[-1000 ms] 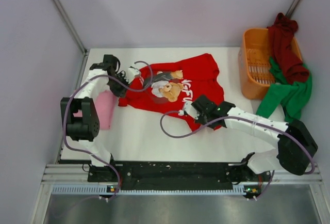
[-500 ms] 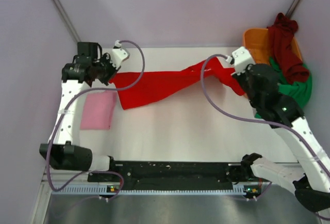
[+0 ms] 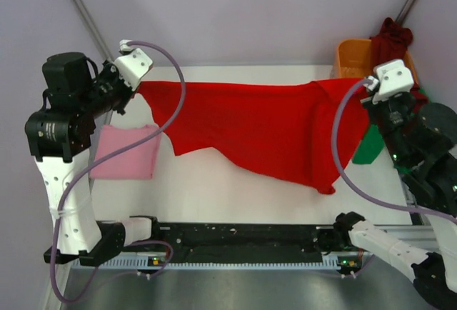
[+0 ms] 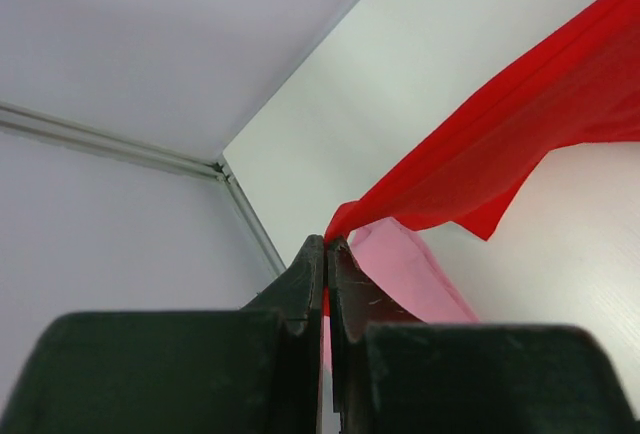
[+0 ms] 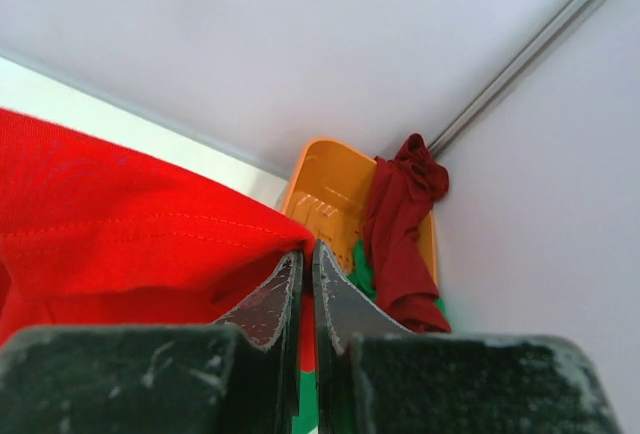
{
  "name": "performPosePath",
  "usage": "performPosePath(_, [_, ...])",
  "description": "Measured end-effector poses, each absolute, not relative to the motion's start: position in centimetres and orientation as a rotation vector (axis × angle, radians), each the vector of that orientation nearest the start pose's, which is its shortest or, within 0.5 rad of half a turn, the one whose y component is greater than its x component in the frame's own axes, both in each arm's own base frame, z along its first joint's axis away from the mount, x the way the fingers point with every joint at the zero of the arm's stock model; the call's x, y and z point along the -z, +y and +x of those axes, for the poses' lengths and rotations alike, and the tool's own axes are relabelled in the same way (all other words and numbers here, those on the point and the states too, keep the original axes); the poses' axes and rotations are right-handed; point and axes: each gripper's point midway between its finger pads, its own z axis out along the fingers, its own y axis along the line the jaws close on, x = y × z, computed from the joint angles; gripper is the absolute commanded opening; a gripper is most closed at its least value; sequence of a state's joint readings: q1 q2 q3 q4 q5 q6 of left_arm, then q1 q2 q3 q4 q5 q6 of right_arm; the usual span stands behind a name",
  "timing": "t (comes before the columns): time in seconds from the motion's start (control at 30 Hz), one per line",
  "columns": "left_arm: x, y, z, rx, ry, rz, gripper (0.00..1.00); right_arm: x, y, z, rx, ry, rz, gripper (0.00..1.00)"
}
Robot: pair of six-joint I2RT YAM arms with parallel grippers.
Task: Fold and stack the t-shirts
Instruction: Flatten out the tshirt
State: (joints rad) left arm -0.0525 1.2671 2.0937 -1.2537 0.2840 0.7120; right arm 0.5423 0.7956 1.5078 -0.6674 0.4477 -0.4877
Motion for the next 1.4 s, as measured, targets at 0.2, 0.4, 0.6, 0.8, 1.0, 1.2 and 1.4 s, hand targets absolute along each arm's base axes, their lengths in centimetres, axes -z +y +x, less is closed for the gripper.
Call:
performPosePath(0.2, [-42.7,-3.1,30.0,-0.157,1.850,0.881,0.00,-44.8,4.2,30.4,0.342,1.630,-0.464,0.00])
performPosePath(0.4, [-40.1,-2.3,39.6,-0.226,1.898,0.804,0.00,-42.0,4.3,44.0,0.307,1.741,-0.395,0.00])
performPosePath(0.6, [-42.6,-1.6,49.3,-0.411,1.768,0.692,0.00,-51.8,5.4,53.0,0.370,1.477,-0.329,0.00])
performPosePath(0.8, [-50.9,-1.7,51.2,-0.553,1.487,0.601,0.00,-58.5,4.1,51.3,0.495,1.271,-0.334,0.00])
performPosePath(1.0, [-51.4,-1.9,50.7,-0.575,1.429,0.616,0.00,-56.8,3.0,47.8,0.660,1.322,-0.537,0.00])
performPosePath(1.2, [-38.1,-1.8,49.3,-0.545,1.680,0.805,0.00,-41.8,5.0,42.0,0.747,1.601,-0.979,0.00])
performPosePath(1.4, [-21.9,0.8,43.9,-0.522,2.051,0.998,0.00,-21.9,15.8,30.4,0.505,1.737,-1.694,0.00])
